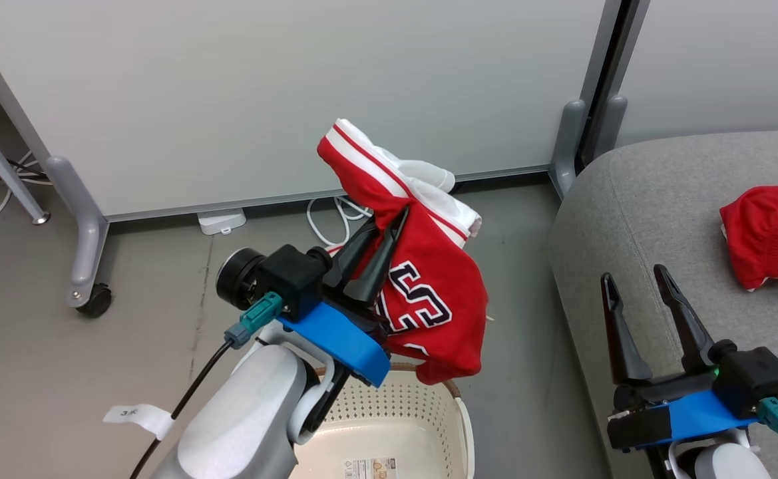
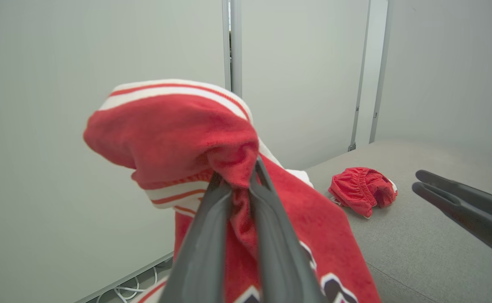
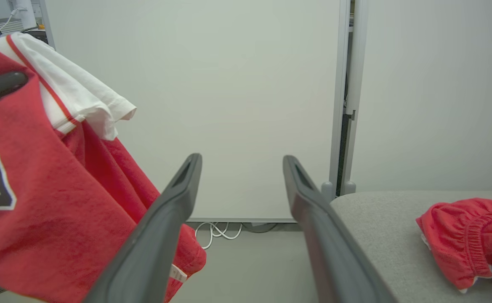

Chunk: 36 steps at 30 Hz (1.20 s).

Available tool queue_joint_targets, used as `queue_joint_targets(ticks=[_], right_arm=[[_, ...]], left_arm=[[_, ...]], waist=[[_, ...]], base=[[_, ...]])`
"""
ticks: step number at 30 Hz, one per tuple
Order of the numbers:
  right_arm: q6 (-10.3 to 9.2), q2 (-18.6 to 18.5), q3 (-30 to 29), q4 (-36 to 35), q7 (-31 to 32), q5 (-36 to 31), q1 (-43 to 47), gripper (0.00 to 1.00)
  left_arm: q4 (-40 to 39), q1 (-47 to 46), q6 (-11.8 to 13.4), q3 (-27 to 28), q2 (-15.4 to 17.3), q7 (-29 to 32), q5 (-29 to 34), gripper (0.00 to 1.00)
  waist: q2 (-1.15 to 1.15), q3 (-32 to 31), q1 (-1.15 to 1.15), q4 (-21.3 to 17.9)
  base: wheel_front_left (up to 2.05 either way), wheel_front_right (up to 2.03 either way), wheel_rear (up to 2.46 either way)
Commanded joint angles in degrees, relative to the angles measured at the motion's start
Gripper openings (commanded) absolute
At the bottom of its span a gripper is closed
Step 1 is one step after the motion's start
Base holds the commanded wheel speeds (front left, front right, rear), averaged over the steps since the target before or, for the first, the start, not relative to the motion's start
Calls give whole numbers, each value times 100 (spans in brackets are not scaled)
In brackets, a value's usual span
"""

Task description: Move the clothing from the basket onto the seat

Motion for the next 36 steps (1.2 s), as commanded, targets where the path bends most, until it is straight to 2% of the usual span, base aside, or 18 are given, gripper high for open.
queue_joint_targets(ticks=[1,8,12,17,18,24,36], right_arm=[[3,5,24,-4,-5,40,66,100],[3,-168,177,-23,-5,51,-129,100],[3,-412,537,-49,-5,188,-354,100],[3,-925,1454,2,-4,440,-723,100],[3,-925,1454,2,-4,440,-723,100],[2,-1448,2463,136,-5,821,-1220,100],[2,-1735,3864,691,-4,1642,-1981,100]], left_arm=[[-74,56,14,-28,11,13,8,0],[-205,34,47,-116,16,62,43,0],[-229,-4,51,-162,17,66,56,0],[-210,-73,53,-202,11,50,66,0],[-210,-73,53,-202,11,50,66,0],[-170,-165,47,-256,-40,2,79,0],[-126,-348,26,-433,-147,-92,131,0]], waist=[[0,2,0,6],[0,34,0,36],[0,49,0,65],[0,95,0,123],[0,95,0,123],[0,175,0,245],[0,322,0,443]], base=[[0,0,0],[0,0,0],[0,0,0],[0,0,0],[0,0,0],[0,0,0],[0,0,0]])
